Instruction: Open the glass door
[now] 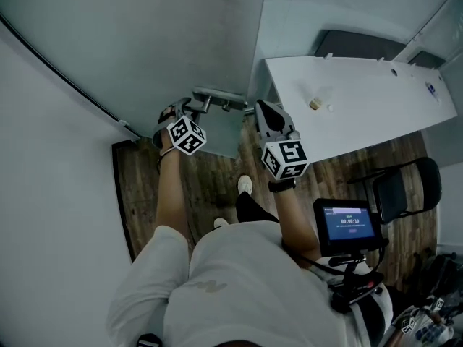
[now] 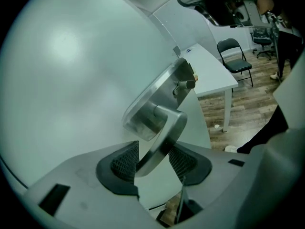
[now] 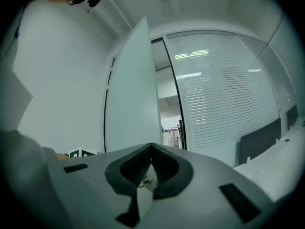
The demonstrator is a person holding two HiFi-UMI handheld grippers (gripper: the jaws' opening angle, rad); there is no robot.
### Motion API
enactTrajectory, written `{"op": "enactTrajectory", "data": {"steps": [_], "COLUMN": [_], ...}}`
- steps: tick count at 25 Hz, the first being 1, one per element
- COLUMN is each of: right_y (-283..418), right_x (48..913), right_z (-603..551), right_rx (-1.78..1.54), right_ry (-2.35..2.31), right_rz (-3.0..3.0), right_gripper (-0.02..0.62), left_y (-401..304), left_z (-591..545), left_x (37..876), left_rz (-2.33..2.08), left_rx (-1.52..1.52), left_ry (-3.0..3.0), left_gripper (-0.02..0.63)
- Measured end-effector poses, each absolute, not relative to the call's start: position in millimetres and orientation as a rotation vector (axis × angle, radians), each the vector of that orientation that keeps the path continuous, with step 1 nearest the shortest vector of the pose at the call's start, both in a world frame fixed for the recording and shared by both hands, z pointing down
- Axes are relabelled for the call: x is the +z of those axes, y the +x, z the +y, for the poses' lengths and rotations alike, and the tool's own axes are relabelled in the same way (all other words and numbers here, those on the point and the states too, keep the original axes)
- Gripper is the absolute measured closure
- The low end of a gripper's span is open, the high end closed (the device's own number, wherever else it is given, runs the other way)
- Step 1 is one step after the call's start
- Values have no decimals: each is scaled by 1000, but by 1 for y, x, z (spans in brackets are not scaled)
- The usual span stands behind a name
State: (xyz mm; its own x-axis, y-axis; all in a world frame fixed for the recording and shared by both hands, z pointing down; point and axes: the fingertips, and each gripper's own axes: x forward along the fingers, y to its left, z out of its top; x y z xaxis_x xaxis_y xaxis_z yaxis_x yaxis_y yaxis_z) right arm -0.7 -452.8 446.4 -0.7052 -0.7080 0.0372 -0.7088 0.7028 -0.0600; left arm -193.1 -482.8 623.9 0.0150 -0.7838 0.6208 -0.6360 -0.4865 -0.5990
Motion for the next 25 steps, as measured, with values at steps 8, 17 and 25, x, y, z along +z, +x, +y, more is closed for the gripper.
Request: {"op": "enactTrajectory", "data": {"steps": [8,17,25], "right_y": [15,7,-33], "right_x": [475,480,466], "right_z": [-448,-415,-399], "right_rx": [136,179,59], "right_ry": [1181,1067,794], "right_rz": [-2843,-2925,-3019], "right_gripper": [592,592,592], "left_y": [-195,-208,-237], "left_z": [-504,-413,-361], "left_x": [642,657,667], "left_rz": [1470,1492,1556], "left_rx": [-1544,-1666,-1717], "left_ry": [-2068,-1966,-1838], "left_gripper": [434,434,433]}}
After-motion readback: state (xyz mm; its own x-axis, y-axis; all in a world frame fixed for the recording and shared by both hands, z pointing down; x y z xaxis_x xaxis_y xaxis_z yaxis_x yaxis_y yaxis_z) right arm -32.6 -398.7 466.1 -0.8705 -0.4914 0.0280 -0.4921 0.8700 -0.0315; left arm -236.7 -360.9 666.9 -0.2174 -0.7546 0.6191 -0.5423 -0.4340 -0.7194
